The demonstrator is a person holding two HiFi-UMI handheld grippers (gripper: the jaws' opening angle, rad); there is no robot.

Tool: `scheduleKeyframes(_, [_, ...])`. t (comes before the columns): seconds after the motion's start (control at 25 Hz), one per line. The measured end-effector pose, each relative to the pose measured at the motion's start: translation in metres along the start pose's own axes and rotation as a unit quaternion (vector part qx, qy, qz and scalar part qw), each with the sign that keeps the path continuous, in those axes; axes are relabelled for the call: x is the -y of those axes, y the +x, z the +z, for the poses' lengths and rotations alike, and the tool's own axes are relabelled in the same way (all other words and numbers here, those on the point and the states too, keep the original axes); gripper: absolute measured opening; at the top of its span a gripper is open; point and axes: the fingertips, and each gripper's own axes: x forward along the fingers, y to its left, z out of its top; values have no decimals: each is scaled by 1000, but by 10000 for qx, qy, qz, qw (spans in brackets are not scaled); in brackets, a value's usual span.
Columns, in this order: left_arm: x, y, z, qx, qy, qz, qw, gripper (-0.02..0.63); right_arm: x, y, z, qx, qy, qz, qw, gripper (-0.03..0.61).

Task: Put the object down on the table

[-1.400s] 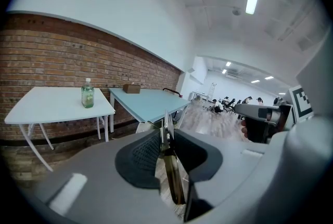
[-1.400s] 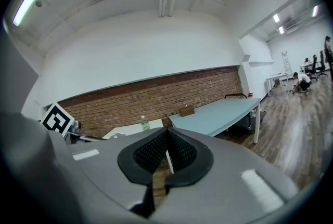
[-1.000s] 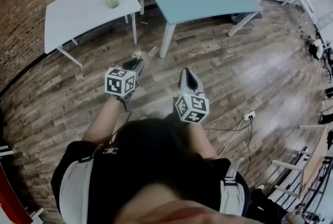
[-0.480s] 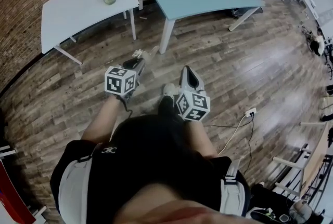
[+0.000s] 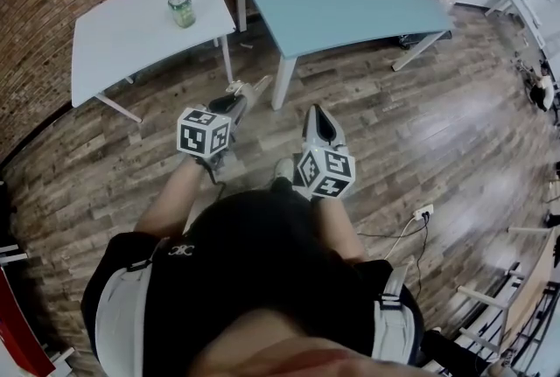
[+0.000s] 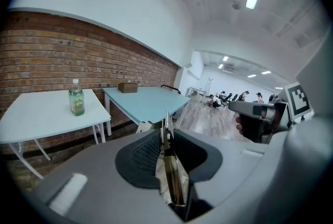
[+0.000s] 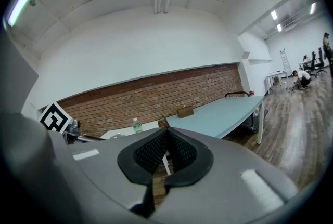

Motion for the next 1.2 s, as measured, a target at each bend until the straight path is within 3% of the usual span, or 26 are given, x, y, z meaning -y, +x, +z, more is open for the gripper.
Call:
scheduleKeyframes(0.4, [-7, 71, 52, -43, 27, -9, 10000, 78, 46, 66, 36, -18, 32, 72, 10000, 14])
scheduleKeyframes(0.8, [-4, 143, 85, -19, -210, 141, 9997, 78, 109, 111, 58, -89, 81, 141, 9998, 14])
scheduleKeyframes(1.2, [-2, 181, 99, -82, -237, 304, 9992, 78, 155, 140, 62, -207, 259, 73, 9994, 14])
